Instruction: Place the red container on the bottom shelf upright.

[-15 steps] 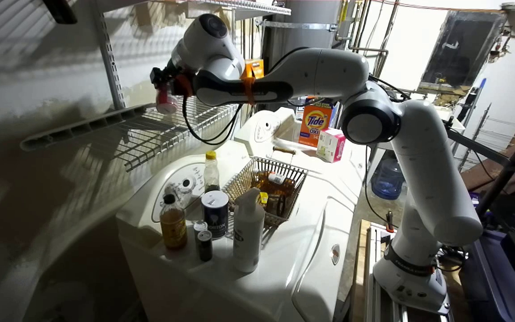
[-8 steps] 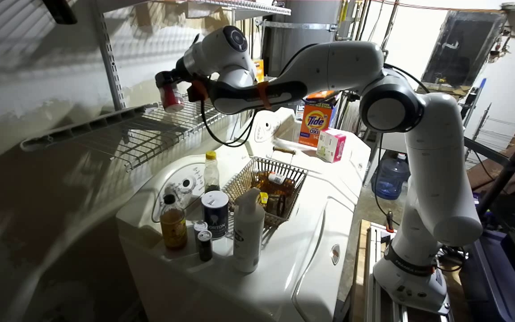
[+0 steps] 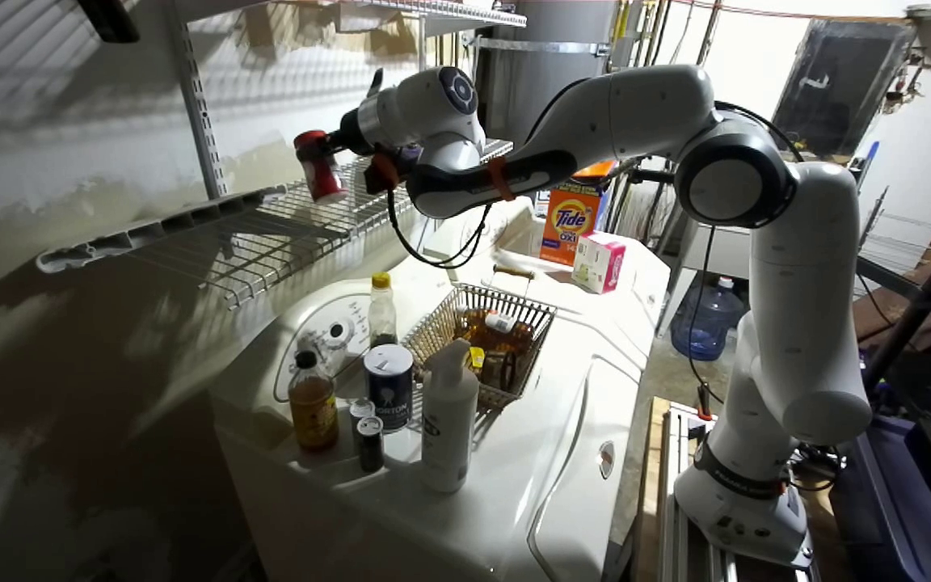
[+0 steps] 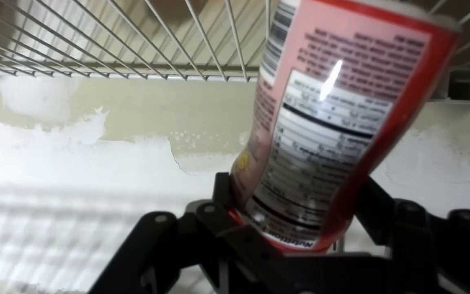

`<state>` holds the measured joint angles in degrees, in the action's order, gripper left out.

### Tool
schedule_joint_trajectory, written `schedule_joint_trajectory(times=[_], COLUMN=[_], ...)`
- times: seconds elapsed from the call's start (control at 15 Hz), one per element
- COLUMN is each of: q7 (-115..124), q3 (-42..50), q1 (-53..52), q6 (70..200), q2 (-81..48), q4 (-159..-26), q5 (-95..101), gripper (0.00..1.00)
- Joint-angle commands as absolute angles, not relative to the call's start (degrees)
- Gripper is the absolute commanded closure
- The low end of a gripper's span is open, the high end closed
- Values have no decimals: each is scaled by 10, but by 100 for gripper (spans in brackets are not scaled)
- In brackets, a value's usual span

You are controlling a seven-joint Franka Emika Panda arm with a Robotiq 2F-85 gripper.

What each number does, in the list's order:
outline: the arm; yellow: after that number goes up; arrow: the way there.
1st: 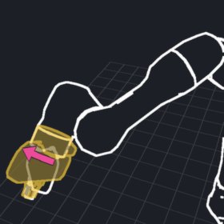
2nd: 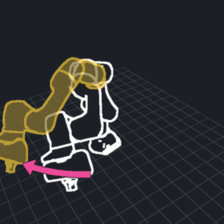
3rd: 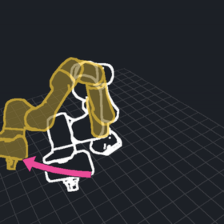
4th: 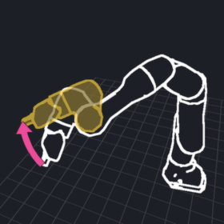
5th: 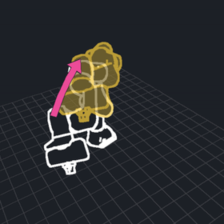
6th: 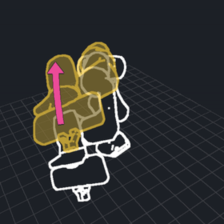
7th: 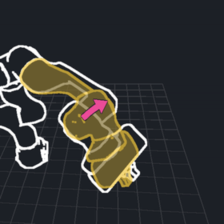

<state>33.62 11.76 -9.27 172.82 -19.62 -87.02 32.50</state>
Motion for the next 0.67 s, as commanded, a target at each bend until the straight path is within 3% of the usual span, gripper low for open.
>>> schedule_joint_trajectory(times=[0.0,0.2,0.27,0.6], q7=[336,336,336,224], q3=[117,117,117,17], q1=[-93,-93,-93,-22], q6=[1728,1728,1728,1841], q2=[-198,-199,-199,-188], q4=[-870,-869,-869,-919], q5=[325,325,325,289], gripper=[26,26,51,51])
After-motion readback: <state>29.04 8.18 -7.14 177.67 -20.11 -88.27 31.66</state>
